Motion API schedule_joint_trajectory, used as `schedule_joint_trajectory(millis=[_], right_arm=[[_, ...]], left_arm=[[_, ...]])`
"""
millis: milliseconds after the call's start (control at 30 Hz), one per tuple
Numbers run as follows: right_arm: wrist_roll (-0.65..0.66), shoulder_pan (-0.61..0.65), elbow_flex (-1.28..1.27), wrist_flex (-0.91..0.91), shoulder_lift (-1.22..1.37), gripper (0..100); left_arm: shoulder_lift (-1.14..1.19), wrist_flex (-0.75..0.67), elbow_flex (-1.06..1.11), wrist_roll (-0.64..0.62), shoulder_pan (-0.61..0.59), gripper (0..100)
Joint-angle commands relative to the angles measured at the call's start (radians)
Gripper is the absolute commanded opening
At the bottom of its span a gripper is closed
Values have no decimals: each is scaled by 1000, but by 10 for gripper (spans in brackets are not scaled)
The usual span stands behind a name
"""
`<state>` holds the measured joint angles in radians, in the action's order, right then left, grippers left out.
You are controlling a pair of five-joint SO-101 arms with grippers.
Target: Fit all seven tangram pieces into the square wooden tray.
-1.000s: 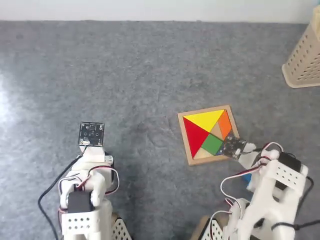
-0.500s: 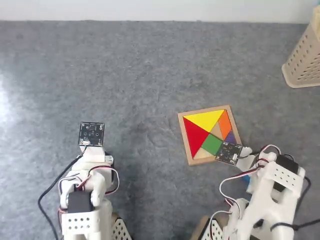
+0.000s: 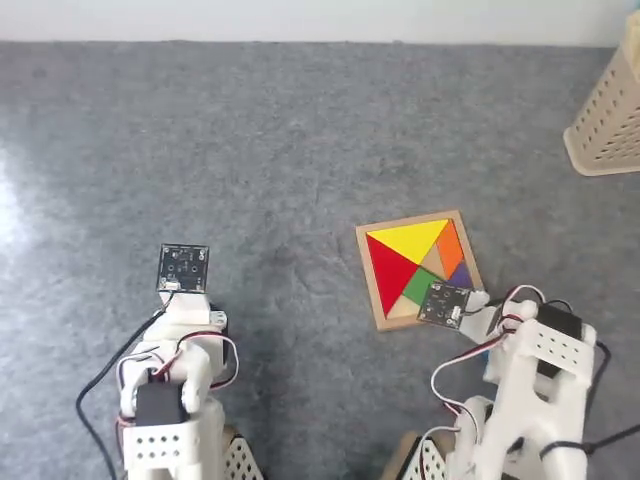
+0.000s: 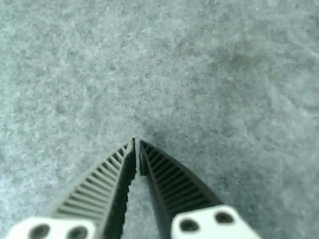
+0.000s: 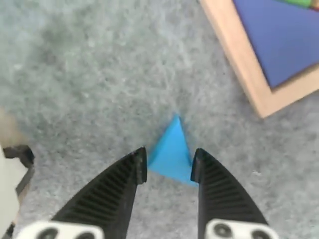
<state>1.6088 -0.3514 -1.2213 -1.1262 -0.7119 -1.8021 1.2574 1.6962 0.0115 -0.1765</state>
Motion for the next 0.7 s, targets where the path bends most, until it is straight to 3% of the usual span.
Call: schedule_joint_trajectory(millis=[0, 667], right_arm=[[-14, 8, 0, 19, 8, 162], [-14, -39, 91, -156, -4, 163]], left_arm=[[-17, 5, -12, -6, -2, 12], [-17, 5, -12, -6, -2, 12]])
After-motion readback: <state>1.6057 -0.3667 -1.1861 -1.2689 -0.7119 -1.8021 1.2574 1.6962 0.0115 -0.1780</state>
